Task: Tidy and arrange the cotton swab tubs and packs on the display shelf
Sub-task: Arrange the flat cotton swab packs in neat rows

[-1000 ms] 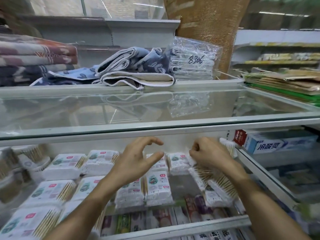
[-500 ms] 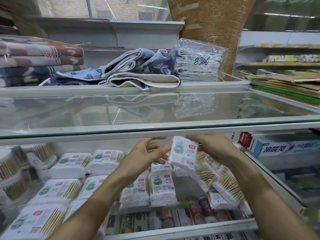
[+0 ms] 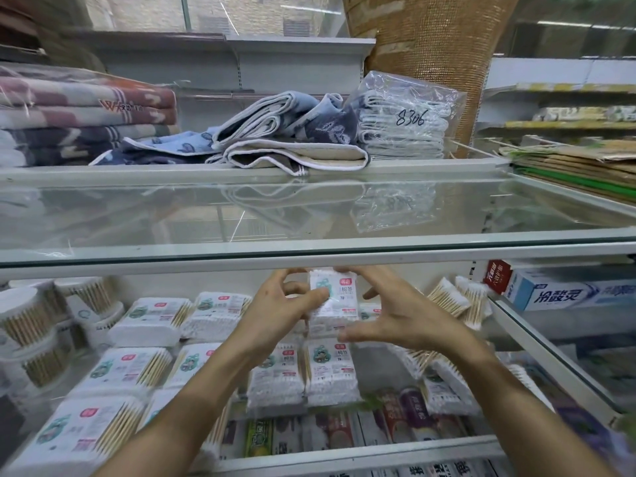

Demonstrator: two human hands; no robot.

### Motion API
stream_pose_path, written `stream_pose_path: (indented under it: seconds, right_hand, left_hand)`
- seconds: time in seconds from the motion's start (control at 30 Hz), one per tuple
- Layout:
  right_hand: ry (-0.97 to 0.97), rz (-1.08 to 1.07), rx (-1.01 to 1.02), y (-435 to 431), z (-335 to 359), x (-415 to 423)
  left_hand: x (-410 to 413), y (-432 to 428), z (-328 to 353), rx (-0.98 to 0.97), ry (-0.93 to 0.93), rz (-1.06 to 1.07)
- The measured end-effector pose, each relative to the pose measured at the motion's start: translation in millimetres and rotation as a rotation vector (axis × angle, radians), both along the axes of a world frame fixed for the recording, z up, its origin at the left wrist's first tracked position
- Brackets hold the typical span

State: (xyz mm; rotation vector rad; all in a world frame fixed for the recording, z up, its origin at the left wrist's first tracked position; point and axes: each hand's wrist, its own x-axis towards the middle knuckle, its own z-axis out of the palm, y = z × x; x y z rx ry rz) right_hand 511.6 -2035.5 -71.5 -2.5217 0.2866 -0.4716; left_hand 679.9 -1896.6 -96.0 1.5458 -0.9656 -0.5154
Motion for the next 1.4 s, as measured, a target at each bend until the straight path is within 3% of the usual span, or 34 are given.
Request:
stream_pose_path:
  seconds: [0.2,0.37,0.77,0.93,1.1,1.3,1.4]
  right_hand:
    - [-0.066,-0.025,-0.133,-10.5,-12.8,5.2]
    - [-0.009,-0.057,-0.153,-23.7,-12.2,17.8]
    - [0.229,-0.005,-0.182,-37.3,-31.8,52.5]
    - [0.225,-0.020,-0.244,-33.1,-29.1,45.5]
    - [0.120,-0.166,-0.222,-41.1,-7.1,1.3]
    - [0.516,-0.252,-0.297,-34.6,-16.6,-40.1]
    - [0.554,-0.333,-0.427,-25.2,-31.9,-39.3]
  left_hand:
    - [1.3,6.2,0.7,0.053,-0.149,-0.051]
    - [16.5,-1.4,6.3,0.265,-0.664,-0.040]
    - [21.1,-23.4,-14.6,0.531,-1.043,0.034]
    - [21.9,-22.3,-12.8,0.541,-1.058,0.023]
    - [23.5,-14.2,-10.4,0.303,-0.877,0.054]
    - [7.1,-13.9,0.0,0.112,-0.713,0.030]
    - [0.0,-21.4,-0.1,0.087,-0.689,-0.001]
